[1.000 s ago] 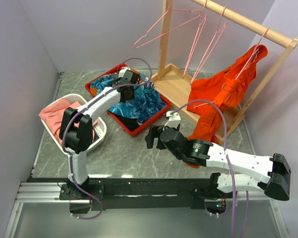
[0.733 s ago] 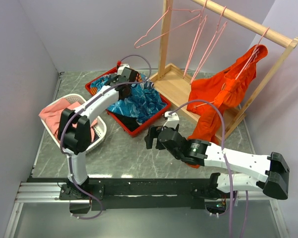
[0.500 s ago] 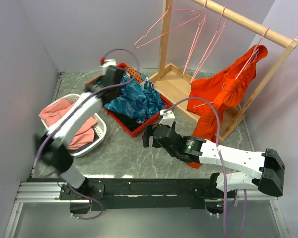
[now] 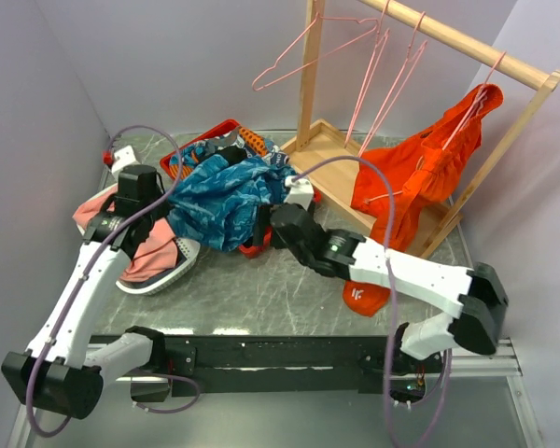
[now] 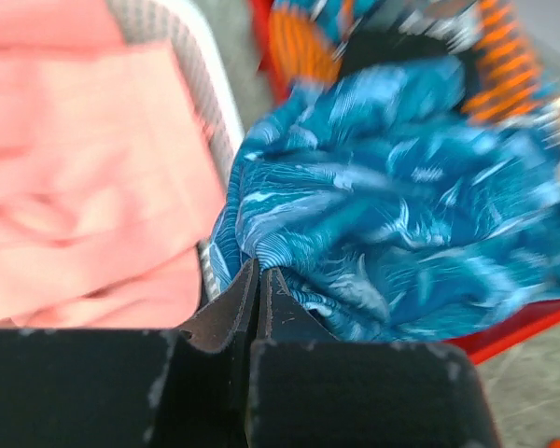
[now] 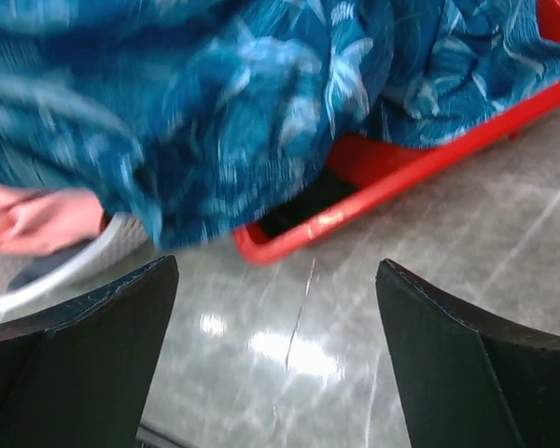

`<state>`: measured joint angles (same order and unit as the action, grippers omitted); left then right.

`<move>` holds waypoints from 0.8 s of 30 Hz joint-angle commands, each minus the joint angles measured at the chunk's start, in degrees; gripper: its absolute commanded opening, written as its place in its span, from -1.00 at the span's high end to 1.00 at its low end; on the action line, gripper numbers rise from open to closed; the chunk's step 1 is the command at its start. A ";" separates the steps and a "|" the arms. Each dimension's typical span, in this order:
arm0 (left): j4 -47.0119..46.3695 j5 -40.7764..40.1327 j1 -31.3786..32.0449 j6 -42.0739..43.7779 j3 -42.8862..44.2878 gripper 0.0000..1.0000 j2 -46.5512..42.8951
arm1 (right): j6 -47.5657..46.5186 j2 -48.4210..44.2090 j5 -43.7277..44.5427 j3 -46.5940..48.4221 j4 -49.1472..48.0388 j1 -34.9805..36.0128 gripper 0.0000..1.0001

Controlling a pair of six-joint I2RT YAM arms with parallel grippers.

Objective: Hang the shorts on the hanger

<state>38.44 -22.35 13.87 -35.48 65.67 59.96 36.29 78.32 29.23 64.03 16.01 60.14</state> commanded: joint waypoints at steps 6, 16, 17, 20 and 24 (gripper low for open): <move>-2.93 11.80 -3.85 -0.21 -5.03 0.37 0.85 | -1.66 17.81 0.30 12.69 -2.12 -2.92 -0.84; 0.50 3.99 3.96 -0.54 -10.21 -0.38 -4.50 | -1.22 25.64 -9.63 14.80 -9.06 -10.04 -0.80; 0.85 1.20 7.89 -1.59 -10.38 -0.38 -4.42 | -1.23 25.91 -10.24 15.07 -9.59 -10.22 -0.78; 3.05 -4.09 14.32 -5.11 -9.86 -0.40 -3.28 | -1.23 27.49 -11.56 16.21 -11.35 -10.22 -0.67; 3.93 -6.56 18.03 -6.70 -9.33 -0.51 -2.48 | -0.79 29.52 -12.71 18.67 -10.12 -10.22 -0.20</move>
<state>41.08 -22.55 29.28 -38.89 55.70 57.17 35.42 106.26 18.52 78.72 8.51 49.50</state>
